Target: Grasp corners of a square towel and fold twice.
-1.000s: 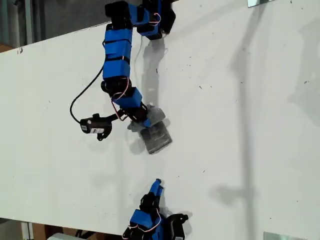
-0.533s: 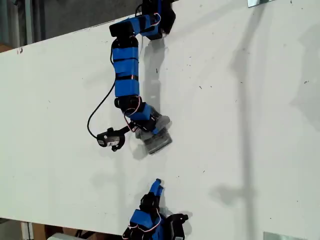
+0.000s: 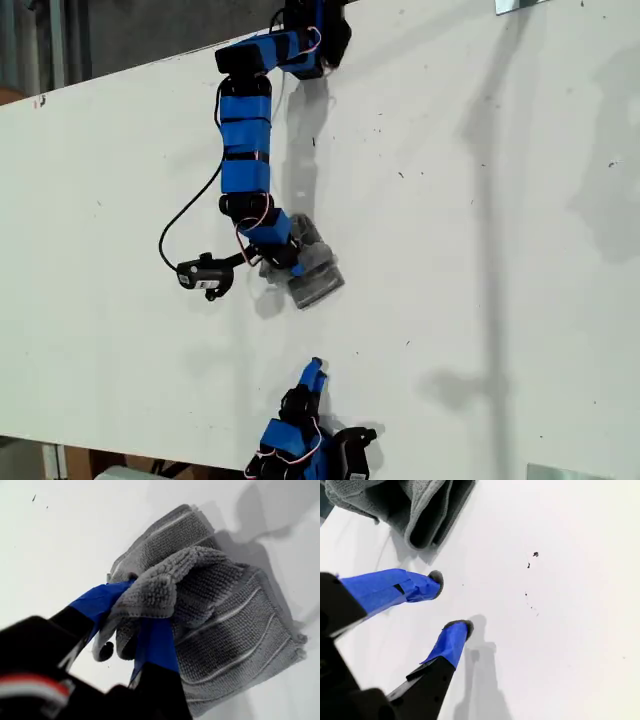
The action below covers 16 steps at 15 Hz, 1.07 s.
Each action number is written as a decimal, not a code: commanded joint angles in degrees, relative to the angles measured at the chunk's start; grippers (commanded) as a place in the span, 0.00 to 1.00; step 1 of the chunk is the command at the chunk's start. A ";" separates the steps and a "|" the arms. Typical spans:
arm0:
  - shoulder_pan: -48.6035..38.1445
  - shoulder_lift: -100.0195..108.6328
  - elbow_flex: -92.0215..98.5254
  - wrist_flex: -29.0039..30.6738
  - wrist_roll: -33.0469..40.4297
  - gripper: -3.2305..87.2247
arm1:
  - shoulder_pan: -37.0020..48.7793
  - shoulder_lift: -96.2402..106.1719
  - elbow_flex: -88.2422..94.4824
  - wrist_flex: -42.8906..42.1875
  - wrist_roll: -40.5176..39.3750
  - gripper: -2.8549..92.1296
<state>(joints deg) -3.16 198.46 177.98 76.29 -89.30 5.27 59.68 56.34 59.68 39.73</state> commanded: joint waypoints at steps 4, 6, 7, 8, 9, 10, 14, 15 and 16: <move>-0.35 0.18 0.26 -0.62 0.70 0.21 | 0.88 1.41 -4.31 -1.93 1.41 0.03; -0.35 0.18 0.26 -0.62 1.14 0.21 | -0.44 1.58 -4.39 -3.08 -0.97 0.16; -0.35 0.18 0.26 -0.62 1.05 0.21 | -1.05 1.85 -4.39 -3.43 -1.85 0.23; -0.35 0.18 0.26 -0.62 0.79 0.21 | -1.14 2.46 -4.31 -3.25 -1.93 0.26; -0.35 0.18 0.26 -0.62 0.62 0.21 | -1.23 3.08 -4.31 -2.99 -1.93 0.29; -0.44 0.18 0.26 -0.62 0.53 0.21 | -1.23 3.69 -4.31 -2.90 -1.93 0.30; -0.53 0.18 0.26 -0.62 0.26 0.21 | 0.00 10.11 -2.55 0.53 -1.85 0.32; -0.53 0.18 0.26 -0.62 0.09 0.21 | 1.49 11.87 0.00 1.67 -0.79 0.31; -0.53 0.18 0.26 -0.62 0.09 0.21 | 2.55 12.04 3.34 1.76 0.70 0.31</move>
<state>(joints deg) -3.16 198.46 177.98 76.29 -88.51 6.15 66.18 58.10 61.08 39.29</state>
